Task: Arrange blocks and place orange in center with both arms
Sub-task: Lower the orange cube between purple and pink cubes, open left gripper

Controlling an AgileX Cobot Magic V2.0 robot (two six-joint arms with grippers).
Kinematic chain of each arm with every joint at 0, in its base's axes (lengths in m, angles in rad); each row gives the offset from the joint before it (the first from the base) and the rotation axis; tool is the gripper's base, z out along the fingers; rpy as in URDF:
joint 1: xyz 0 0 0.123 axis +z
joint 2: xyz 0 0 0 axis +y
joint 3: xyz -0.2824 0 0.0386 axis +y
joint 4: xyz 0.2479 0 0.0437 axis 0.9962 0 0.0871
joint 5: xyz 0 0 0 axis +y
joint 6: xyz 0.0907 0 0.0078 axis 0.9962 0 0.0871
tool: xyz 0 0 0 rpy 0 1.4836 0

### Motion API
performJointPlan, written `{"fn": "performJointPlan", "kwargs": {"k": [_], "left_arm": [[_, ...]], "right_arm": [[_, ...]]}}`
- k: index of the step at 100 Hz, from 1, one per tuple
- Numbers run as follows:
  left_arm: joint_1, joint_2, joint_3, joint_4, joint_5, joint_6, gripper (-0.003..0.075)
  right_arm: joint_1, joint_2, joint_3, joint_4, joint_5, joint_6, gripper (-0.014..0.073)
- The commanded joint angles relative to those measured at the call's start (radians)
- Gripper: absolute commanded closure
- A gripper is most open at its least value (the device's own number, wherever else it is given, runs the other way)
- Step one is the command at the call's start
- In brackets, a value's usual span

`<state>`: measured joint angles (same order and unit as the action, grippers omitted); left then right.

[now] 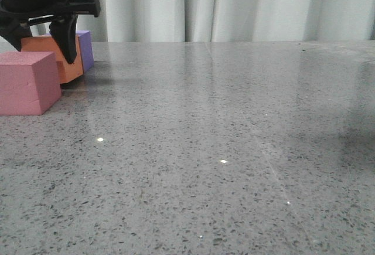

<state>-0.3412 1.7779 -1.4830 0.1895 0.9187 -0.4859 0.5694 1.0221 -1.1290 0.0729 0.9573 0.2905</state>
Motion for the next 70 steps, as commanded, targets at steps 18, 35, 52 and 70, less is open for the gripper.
{"fn": "performJointPlan", "kwargs": {"k": [18, 35, 52, 70], "left_arm": [[0.009, -0.043, -0.023, 0.037, -0.032, -0.042, 0.0650], [0.009, -0.043, -0.023, 0.036, -0.028, -0.042, 0.0646], [0.009, -0.043, -0.023, 0.033, -0.028, -0.042, 0.0493], [0.009, -0.043, -0.023, 0.033, -0.030, -0.042, 0.0204]], "right_arm": [[-0.001, -0.017, -0.024, -0.008, -0.065, -0.009, 0.0004], [-0.001, -0.017, -0.024, -0.008, -0.065, -0.009, 0.0004], [-0.001, -0.017, -0.024, -0.008, -0.065, -0.009, 0.0004], [-0.001, -0.017, -0.024, -0.008, -0.065, -0.009, 0.0004]]}}
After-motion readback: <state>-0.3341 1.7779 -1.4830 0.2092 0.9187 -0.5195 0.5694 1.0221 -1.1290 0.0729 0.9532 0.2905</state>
